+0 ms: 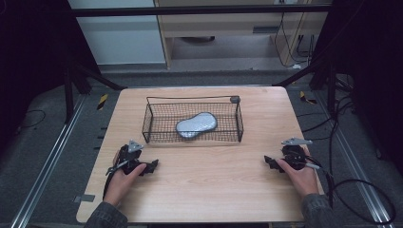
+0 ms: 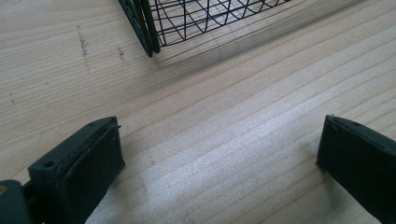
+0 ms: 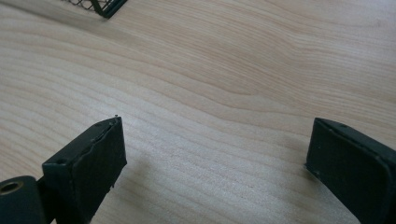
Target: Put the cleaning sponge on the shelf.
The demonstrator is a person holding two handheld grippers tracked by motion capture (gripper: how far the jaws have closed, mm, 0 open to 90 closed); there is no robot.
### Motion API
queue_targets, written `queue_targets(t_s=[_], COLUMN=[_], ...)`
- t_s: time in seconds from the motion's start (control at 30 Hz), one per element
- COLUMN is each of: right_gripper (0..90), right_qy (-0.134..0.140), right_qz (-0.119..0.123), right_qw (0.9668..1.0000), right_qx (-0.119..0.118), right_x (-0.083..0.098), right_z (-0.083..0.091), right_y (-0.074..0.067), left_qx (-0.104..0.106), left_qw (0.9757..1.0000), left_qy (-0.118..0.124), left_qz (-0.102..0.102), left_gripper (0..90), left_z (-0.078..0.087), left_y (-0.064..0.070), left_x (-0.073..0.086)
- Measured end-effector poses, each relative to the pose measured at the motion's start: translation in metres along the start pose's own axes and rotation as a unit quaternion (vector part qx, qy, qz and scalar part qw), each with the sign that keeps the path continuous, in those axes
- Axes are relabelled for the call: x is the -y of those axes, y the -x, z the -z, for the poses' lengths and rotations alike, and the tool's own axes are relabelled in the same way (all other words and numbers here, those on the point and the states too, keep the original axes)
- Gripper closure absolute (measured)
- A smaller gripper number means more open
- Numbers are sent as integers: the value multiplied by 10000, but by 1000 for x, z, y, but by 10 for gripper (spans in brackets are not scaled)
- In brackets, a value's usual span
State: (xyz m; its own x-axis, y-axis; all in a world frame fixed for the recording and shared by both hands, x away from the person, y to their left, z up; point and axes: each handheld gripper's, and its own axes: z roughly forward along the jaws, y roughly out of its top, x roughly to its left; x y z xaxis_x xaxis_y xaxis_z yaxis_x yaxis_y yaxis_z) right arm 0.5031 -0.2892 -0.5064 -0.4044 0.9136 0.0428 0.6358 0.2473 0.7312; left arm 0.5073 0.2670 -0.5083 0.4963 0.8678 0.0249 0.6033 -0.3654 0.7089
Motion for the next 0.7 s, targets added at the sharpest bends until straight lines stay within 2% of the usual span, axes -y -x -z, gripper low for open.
queue_targets(t_s=[0.03,0.1,0.3,0.4,0.57,0.7], right_gripper=[49,50,36,34,20,7], right_qy=[4,19,0,48,-24,-54], right_qz=[-83,-41,-62,-60,17,-17], right_qw=[10000,9999,9999,9998,9996,9996], right_qx=[-17,93,94,165,282,283], right_x=[1,2,2,2,1,1], right_z=[-1,-1,-5,-6,-8,-8], right_y=[1,2,-2,-2,-5,-7], left_qx=[0,0,-1,-1,0,1], left_qw=[10000,10000,10000,10000,10000,10000], left_qy=[1,1,0,0,1,2], left_qz=[-1,0,-2,-3,0,-1], left_gripper=[0,0,0,0,0,0], left_z=[0,0,0,0,0,0], left_y=[0,0,0,0,0,0], left_x=[0,0,0,0,0,0])
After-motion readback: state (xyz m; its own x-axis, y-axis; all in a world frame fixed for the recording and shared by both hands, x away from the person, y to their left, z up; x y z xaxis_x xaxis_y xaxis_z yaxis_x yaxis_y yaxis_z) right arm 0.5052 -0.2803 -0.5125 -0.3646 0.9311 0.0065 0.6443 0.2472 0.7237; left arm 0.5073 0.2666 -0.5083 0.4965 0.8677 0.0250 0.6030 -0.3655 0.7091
